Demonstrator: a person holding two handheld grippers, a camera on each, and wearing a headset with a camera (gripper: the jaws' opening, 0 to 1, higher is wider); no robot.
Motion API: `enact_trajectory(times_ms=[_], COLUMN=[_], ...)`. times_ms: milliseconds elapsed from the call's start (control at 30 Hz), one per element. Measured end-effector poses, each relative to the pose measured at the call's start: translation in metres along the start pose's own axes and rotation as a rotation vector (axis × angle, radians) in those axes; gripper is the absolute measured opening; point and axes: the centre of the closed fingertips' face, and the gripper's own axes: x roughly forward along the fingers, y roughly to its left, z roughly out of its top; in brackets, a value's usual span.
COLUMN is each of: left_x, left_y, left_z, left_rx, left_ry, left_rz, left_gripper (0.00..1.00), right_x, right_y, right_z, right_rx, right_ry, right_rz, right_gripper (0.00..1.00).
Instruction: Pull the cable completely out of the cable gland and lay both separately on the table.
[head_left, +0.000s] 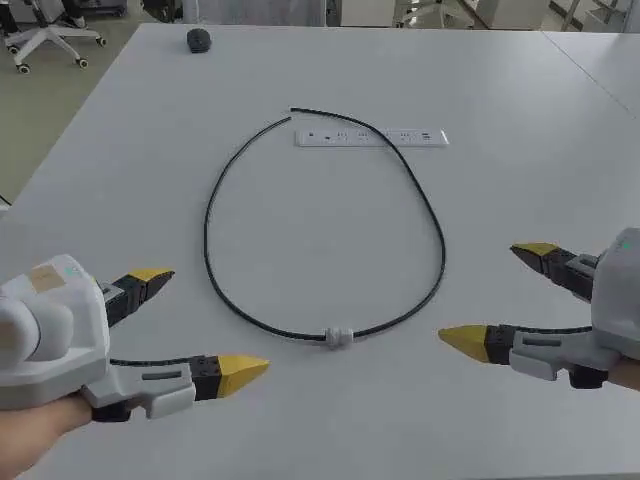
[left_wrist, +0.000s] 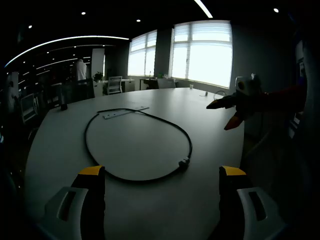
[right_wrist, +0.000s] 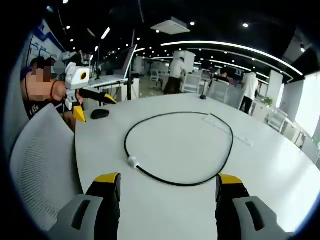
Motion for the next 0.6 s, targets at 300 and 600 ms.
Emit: enact_trajectory(times_ms=[300,600], left_x=[-0.002,-0.004], left_y=[0.001,0.001], left_z=[-0.002,0.001], left_rx=[-0.008,-0.001], left_ry=[0.000,-0.002], left_rz=[0.005,0.010], left_gripper=[0.95,0.95], right_x=[-0.003,-0.011], right_y=[-0.004,-0.005], right_z=[0.003,-0.001], right_rx=[0.013,0.028], right_ry=[-0.014,-0.021], right_rz=[-0.014,-0.033], right_gripper=[0.72,0.73])
